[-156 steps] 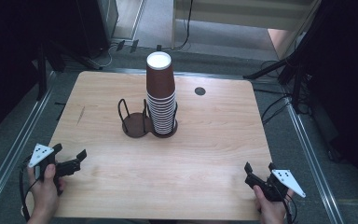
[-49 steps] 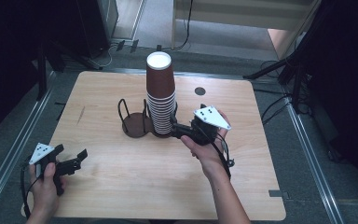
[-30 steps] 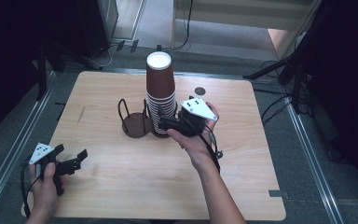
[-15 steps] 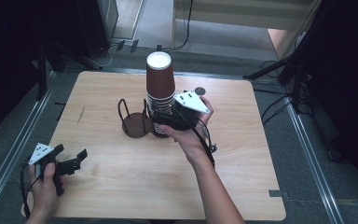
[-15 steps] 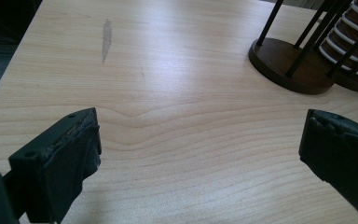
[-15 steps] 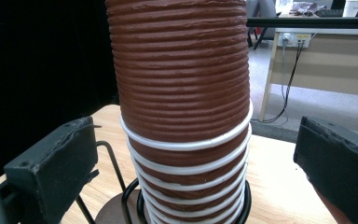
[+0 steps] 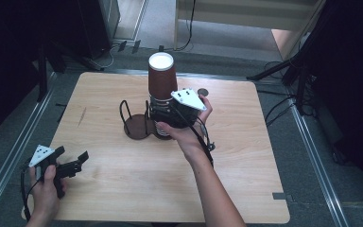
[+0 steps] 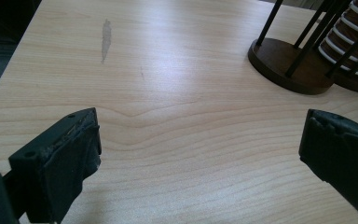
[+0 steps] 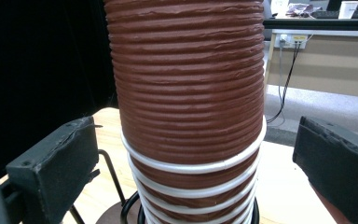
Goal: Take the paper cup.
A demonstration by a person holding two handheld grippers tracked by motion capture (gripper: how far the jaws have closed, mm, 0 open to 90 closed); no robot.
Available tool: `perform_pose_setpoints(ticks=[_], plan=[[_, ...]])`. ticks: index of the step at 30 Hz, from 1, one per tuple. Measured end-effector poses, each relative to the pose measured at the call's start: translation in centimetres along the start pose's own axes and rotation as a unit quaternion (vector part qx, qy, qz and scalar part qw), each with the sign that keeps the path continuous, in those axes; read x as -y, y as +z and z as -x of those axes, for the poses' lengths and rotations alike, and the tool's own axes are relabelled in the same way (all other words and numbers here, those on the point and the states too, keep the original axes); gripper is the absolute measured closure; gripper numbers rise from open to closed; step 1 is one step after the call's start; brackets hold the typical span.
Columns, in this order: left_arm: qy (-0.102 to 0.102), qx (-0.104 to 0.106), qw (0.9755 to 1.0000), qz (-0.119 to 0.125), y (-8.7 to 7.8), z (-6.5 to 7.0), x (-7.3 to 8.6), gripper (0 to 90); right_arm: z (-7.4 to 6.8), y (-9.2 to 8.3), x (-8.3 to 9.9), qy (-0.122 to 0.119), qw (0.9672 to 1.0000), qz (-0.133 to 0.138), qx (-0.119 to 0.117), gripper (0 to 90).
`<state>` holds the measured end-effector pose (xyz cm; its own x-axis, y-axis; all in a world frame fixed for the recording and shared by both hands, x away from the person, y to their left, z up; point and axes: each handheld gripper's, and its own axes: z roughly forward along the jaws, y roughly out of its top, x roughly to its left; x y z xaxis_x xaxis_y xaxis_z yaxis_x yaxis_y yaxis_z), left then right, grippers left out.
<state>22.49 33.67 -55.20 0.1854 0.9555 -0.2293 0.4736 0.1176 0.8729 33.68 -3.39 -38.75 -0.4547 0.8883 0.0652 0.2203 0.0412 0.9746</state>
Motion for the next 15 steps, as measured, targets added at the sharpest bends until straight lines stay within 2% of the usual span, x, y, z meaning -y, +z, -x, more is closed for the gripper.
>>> perform_pose_setpoints(ticks=[15], plan=[[-0.002,0.0,1.0,0.001,0.0,0.0,0.0,0.0,-0.6,1.8,-0.8,-0.001,0.9999,0.007,0.01,0.9]])
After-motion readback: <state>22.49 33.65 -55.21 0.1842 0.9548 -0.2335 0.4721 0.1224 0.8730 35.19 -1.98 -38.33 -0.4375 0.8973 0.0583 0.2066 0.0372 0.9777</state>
